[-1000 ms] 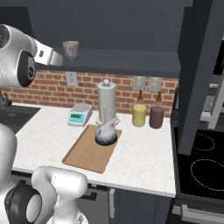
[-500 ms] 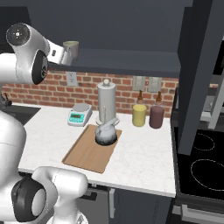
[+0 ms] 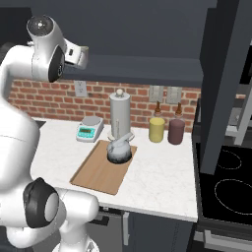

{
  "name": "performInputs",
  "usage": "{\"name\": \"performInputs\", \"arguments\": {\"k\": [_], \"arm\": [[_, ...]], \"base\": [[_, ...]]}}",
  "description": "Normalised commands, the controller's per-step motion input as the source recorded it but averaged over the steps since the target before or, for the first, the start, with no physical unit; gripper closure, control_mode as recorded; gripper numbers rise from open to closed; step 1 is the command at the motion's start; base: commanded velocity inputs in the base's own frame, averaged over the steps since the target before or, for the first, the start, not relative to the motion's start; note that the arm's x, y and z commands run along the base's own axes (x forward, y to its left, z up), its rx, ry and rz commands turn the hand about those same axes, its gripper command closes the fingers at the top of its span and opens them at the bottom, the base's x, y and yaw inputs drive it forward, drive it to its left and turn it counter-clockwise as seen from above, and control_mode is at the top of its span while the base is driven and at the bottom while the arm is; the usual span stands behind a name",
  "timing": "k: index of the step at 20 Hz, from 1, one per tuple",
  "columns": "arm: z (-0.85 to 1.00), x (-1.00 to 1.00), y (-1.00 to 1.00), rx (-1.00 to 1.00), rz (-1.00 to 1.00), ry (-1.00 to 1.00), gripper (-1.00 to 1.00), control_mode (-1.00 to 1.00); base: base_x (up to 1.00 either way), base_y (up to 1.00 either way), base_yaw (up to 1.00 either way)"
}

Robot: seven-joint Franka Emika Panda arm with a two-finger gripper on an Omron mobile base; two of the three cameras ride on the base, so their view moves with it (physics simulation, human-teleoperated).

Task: Pick the kettle from the counter and place it on the tray. Then pick the mug from the cabinet and place it on the tray. Then close the cabinet doors.

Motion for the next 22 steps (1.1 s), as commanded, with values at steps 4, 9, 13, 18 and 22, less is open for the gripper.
{"name": "performInputs", "arguments": {"k": [4,9,13,18,22], "arm": [[-0.16,0.31,0.00,0.00,0.00,-0.02,-1.00,-1.00],[-0.24,0.31,0.00,0.00,0.00,-0.05,-1.00,-1.00],[-0.09,0.27,0.00,0.00,0.00,0.00,-1.00,-1.00],[0.00,0.27,0.00,0.00,0.00,0.00,-1.00,-1.00],[0.00,0.31,0.00,0.01,0.00,0.00,-1.00,-1.00]], "base": [[0.00,0.00,0.00],[0.00,0.00,0.00],[0.00,0.00,0.00],[0.00,0.00,0.00],[0.00,0.00,0.00]]}}
